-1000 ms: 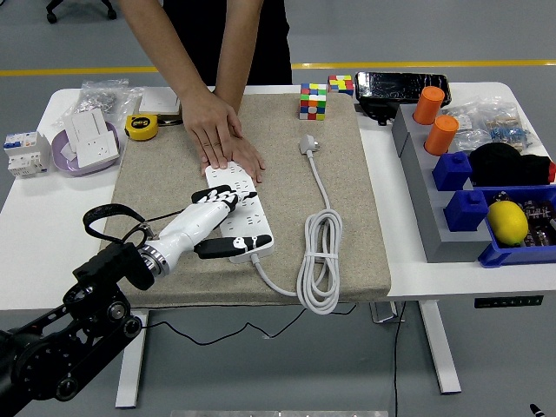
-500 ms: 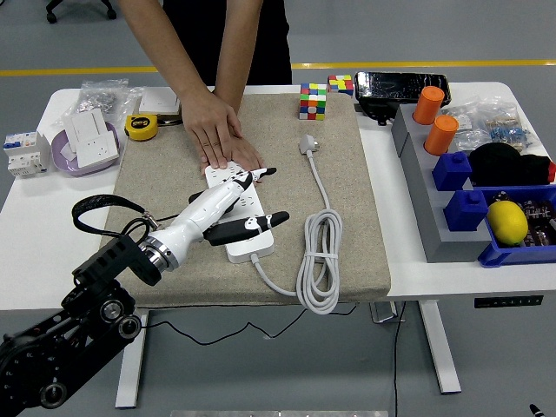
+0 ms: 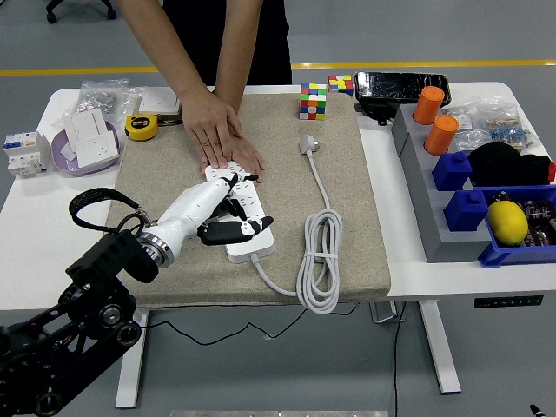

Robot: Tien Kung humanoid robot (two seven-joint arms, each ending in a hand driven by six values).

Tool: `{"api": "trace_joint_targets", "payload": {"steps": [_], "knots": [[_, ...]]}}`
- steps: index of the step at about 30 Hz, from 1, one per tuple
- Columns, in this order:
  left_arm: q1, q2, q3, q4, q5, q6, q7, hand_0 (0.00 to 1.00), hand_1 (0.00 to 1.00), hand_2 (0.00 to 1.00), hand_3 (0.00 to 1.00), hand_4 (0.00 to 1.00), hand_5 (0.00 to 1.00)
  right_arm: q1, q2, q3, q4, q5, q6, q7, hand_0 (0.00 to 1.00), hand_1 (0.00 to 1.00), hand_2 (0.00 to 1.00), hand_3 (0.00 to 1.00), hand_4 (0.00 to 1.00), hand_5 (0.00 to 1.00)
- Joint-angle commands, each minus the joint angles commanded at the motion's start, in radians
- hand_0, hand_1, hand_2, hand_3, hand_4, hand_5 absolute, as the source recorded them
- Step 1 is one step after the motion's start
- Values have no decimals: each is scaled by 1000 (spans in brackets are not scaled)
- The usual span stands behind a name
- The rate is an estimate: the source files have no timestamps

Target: Pick up the plug,place it near the board,insert it into the board,press the button

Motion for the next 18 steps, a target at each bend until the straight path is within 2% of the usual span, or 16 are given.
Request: {"api": "trace_joint_targets", "payload": {"steps": [3,4,9,14,18], "knots": [[-3,0,-3,-18,4,-21,18,170,72,149,902,475,92,1,0,-1,0,2,0,1,851,785,767,809,998,998],[-3,0,-5,-22,4,-30,23,156,67,148,894,463,44,1,0,-1,0,2,0,1,850,785,767,809,998,998],[-7,2,-24,-43,-17,-159,90,156,67,148,894,463,44,0,0,1,0,2,-1,-1,850,785,767,809,998,998],[-18,7,-20,-29,-26,-257,110,153,65,148,882,453,31,2,1,0,0,3,0,0,849,785,767,809,998,998],[-30,14,0,1,-24,-359,113,153,66,149,905,434,50,6,1,-1,0,6,-1,1,850,785,767,808,998,998]]}}
